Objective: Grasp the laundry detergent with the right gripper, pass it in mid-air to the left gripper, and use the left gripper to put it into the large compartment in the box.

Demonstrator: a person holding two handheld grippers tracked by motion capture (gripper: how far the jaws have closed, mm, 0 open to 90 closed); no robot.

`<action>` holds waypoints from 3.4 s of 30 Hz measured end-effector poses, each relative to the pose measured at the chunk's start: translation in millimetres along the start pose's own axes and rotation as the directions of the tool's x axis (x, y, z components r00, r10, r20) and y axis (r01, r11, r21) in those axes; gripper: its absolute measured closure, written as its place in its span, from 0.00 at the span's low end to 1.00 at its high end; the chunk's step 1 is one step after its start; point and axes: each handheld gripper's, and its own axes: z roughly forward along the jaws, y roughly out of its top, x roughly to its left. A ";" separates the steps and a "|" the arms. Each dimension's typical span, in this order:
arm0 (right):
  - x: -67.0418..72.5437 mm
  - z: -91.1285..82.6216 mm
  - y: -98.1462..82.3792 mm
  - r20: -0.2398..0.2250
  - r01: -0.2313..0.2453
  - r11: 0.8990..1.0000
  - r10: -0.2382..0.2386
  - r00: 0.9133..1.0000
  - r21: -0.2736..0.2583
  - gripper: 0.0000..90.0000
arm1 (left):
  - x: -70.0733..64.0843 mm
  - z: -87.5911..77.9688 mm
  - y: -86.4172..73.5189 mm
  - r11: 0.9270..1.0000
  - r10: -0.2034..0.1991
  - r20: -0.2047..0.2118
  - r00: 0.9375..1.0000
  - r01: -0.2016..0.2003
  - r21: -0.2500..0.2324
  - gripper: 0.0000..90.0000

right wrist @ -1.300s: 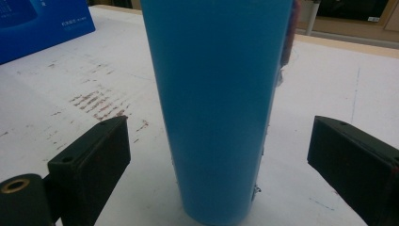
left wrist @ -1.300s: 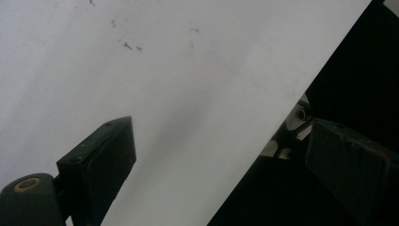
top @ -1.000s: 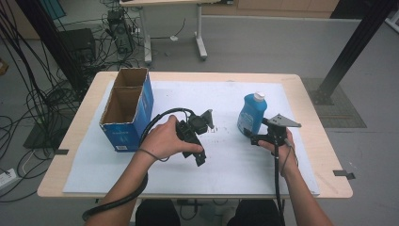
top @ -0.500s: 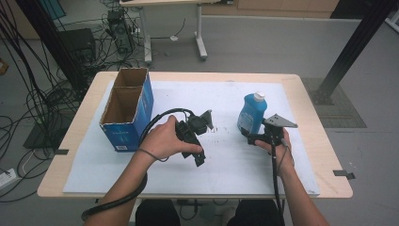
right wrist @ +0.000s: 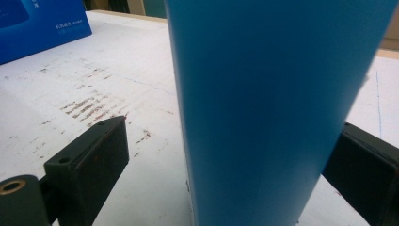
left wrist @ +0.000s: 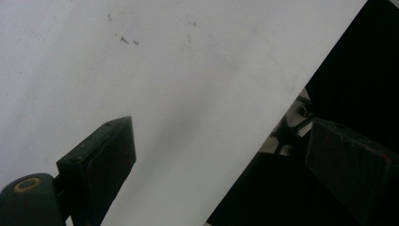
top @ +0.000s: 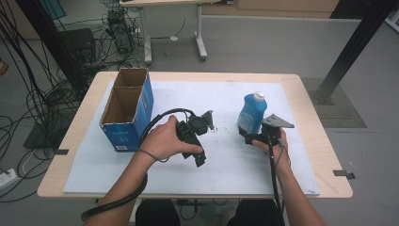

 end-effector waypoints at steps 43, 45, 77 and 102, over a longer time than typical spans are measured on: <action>2.6 10.0 -10.0 0.015 -0.028 0.999 0.029 0.999 -0.032 0.05 | -2.4 1.9 -2.6 1.000 0.009 -0.001 1.000 -0.009 0.011 0.10; 2.7 10.0 -9.8 0.016 -0.027 0.999 0.027 0.999 -0.031 0.05 | -2.6 1.5 -3.0 1.000 0.008 -0.001 1.000 -0.008 0.007 0.10; 2.9 10.5 -10.0 0.013 -0.031 0.999 0.031 0.999 -0.034 0.05 | -4.7 2.2 -0.8 1.000 0.006 -0.019 1.000 -0.005 0.019 0.10; 3.8 11.0 -10.4 0.015 -0.031 0.999 0.032 0.999 -0.040 0.05 | -3.8 3.1 -1.9 1.000 0.002 -0.014 1.000 -0.002 0.015 0.10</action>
